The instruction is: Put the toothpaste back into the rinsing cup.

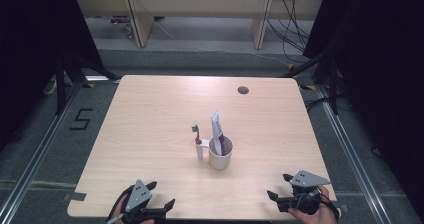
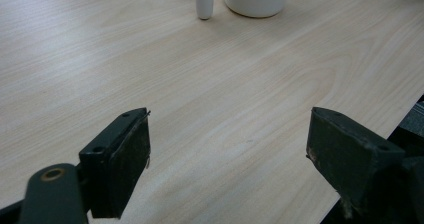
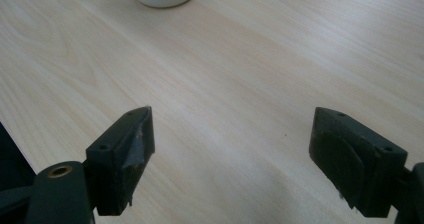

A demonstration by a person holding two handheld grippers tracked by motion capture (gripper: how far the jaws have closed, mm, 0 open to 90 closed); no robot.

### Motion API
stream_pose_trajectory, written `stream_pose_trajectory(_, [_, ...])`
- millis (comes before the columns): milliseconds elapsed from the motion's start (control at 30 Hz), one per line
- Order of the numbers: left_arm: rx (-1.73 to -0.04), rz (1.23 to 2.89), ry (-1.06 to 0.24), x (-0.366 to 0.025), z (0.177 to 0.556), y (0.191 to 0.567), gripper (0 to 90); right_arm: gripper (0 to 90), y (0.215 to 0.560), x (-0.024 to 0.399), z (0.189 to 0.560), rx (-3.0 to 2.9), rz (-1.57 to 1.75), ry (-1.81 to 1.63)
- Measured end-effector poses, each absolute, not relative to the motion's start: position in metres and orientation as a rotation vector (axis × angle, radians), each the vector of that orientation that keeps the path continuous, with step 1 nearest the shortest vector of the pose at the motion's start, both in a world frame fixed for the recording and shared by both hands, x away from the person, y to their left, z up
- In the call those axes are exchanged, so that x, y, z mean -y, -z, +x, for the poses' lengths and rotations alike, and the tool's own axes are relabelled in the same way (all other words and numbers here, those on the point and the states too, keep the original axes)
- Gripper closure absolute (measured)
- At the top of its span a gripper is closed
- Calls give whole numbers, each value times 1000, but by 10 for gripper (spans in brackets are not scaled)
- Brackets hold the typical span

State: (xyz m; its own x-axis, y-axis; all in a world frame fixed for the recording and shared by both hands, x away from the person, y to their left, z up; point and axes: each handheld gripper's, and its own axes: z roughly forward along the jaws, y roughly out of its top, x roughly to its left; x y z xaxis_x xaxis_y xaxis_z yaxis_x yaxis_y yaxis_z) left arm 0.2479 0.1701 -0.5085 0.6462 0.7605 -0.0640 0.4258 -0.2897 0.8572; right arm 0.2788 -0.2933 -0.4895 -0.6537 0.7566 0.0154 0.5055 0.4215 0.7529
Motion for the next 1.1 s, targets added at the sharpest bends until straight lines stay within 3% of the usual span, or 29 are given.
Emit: stream_pose_trajectory(1100, [-934,1947,-451,-170,248,509,172,175,499,305,257,-2363,1114,-1014])
